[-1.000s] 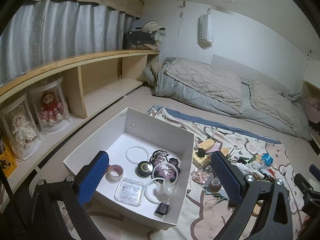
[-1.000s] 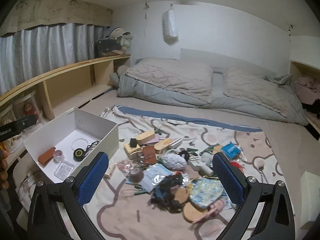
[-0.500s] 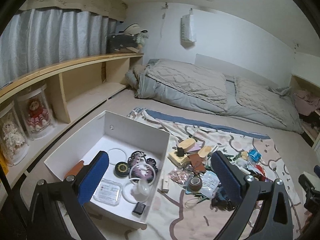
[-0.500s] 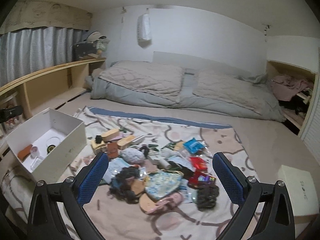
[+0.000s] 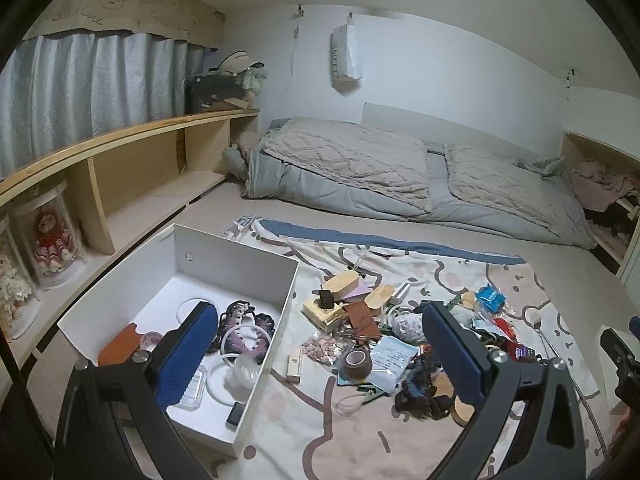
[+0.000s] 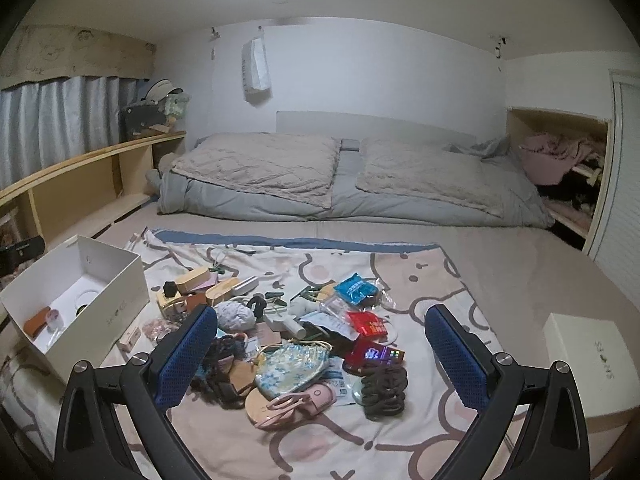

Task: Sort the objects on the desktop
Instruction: 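Raise both open tools out of the box and back toward the pile, then move right tool down to the pink scissors and close on them, then lift the pink scissors with right tool and open it over the sheet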

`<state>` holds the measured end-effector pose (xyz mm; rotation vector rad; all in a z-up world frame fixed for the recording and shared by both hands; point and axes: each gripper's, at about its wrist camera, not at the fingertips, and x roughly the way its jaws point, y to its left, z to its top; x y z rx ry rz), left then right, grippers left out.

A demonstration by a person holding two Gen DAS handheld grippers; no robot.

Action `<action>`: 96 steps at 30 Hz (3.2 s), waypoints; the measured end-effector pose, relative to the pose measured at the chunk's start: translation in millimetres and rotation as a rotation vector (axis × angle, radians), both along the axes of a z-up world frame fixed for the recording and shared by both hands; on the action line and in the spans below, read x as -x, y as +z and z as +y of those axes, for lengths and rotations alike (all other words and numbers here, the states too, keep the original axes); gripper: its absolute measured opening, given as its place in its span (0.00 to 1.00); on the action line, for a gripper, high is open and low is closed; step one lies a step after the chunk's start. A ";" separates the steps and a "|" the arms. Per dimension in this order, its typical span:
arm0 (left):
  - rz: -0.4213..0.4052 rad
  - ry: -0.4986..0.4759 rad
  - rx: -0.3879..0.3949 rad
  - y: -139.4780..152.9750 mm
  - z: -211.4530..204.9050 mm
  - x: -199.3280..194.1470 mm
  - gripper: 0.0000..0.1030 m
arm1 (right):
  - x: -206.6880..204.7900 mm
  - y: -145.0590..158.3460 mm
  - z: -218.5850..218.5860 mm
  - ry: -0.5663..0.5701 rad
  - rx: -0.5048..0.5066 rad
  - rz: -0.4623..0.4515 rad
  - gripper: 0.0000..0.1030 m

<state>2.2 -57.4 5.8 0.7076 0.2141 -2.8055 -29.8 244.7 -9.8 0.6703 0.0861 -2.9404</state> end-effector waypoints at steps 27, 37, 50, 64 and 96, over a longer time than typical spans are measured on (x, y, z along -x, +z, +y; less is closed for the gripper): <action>-0.008 -0.037 0.055 -50.4 24.8 3.4 1.00 | 23.7 -50.6 19.9 -0.063 0.034 -0.118 1.00; -0.034 -0.100 0.073 -73.7 38.4 0.1 1.00 | 59.6 -94.5 1.7 -0.074 0.057 -0.290 1.00; -0.082 -0.205 0.117 -109.4 67.0 1.9 1.00 | 80.1 -133.1 -6.1 -0.113 -0.039 -0.416 1.00; -0.122 -0.251 0.115 -121.0 80.9 0.7 1.00 | 61.1 -169.6 35.4 -0.166 -0.046 -0.570 1.00; -0.147 -0.242 0.069 -128.9 69.4 4.6 1.00 | 52.2 -197.3 -28.4 0.135 0.177 -0.638 0.27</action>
